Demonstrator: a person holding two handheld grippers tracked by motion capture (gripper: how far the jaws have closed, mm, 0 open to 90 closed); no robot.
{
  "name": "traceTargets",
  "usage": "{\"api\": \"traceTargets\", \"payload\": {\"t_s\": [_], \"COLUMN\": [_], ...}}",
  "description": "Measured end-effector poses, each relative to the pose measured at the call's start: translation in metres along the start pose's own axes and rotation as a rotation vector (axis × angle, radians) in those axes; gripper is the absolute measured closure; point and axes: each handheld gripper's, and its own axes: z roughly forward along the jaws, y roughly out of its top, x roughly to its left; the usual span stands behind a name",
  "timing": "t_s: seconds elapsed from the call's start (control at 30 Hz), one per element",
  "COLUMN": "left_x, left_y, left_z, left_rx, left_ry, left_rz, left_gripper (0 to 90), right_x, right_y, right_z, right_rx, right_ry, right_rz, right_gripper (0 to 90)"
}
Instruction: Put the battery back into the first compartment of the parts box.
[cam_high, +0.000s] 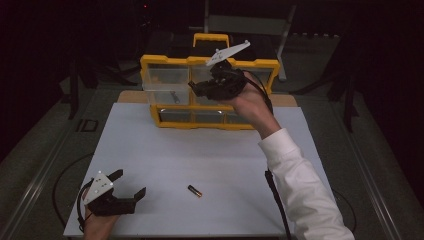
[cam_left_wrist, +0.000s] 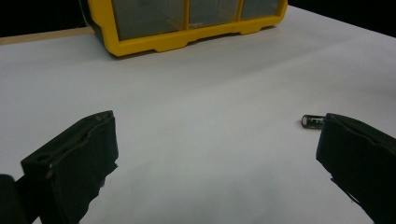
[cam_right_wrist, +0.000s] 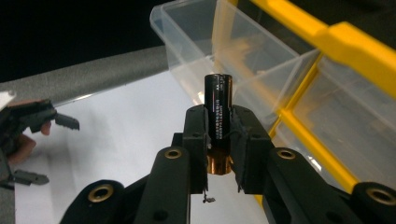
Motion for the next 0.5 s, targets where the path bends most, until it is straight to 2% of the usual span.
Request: {"api": "traceTargets", "payload": {"t_s": [0.33, 0.5], "left_x": [0.001, 0.001], "left_y": [0.0, 0.0], "left_z": [-0.001, -0.002], "left_rx": [0.0, -0.002], "left_ry": [0.003, 0.002], "left_rz": [0.0, -0.001], "left_gripper": [0.0, 0.0], "right_x": [-0.002, -0.003], "right_y": [0.02, 0.03], "right_z": [0.006, 0.008], "right_rx": [-0.018, -0.041], "right_ry": [-0.032, -0.038], "right_rz": [-0.007, 0.006], "right_gripper": [76.8, 76.8]}}
